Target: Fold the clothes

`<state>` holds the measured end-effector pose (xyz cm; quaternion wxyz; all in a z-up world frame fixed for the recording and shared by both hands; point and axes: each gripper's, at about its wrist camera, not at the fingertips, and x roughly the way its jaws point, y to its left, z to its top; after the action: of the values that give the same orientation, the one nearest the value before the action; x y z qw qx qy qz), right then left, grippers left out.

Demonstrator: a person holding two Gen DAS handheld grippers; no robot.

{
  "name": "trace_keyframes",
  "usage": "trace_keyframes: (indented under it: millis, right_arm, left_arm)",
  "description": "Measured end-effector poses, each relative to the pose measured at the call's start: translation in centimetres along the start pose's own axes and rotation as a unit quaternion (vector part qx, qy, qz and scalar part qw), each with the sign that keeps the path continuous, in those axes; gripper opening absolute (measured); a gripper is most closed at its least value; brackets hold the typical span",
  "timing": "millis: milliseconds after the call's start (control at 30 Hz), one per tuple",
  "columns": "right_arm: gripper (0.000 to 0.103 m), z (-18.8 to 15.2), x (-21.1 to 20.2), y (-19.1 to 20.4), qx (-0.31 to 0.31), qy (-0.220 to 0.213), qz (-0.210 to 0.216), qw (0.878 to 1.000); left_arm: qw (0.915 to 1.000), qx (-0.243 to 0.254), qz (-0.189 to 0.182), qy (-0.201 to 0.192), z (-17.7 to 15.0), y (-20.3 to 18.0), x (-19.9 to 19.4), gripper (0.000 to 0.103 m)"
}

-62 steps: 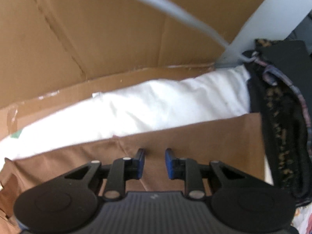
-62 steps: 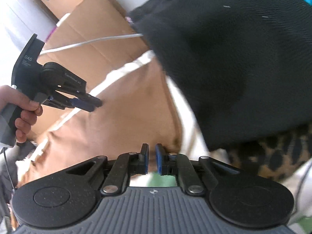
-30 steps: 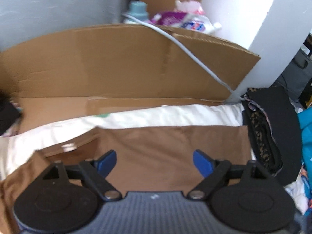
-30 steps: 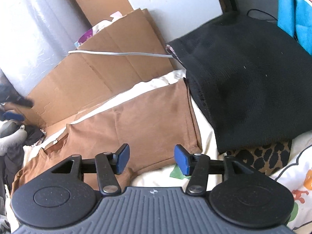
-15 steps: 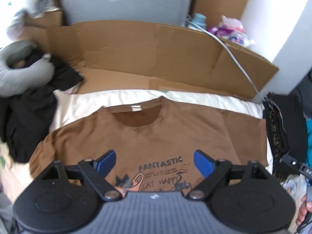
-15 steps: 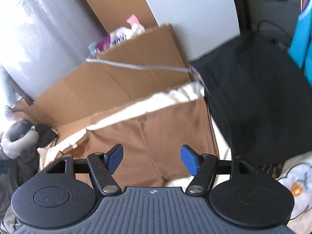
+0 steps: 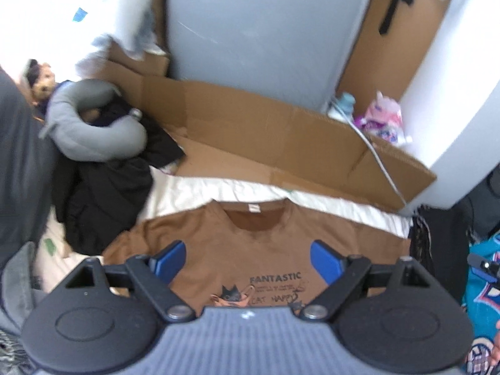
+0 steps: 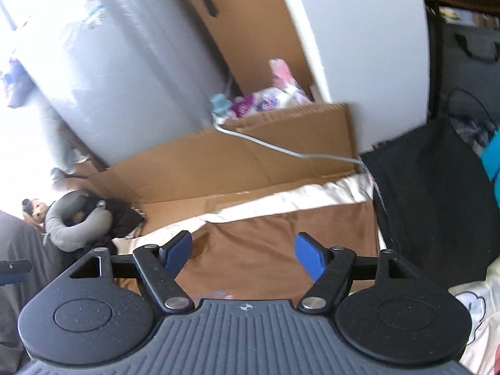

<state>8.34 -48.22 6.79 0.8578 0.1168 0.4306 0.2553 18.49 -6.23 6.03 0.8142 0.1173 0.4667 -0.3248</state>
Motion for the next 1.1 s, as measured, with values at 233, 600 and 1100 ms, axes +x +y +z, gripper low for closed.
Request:
trace_keyframes:
  millis: [233, 600, 1100]
  right_arm:
    - [0.082, 1.1, -2.2, 5.4, -0.039, 0.007, 0.034, 0.999]
    - [0.083, 0.7, -1.0, 13.0, -0.118, 0.016, 0.060, 0.991]
    - [0.083, -6.4, 4.7, 18.2, -0.131, -0.012, 0.070, 0.989]
  left_arm:
    - [0.9996, -0.018, 0.013, -0.015, -0.8, 4.7, -4.2, 0.089]
    - [0.9980, -0.058, 0.013, -0.024, -4.7, 12.9, -6.5, 0.089]
    - [0.9952, -0.091, 0.016, -0.030, -9.5, 22.3, -3.4, 0.089]
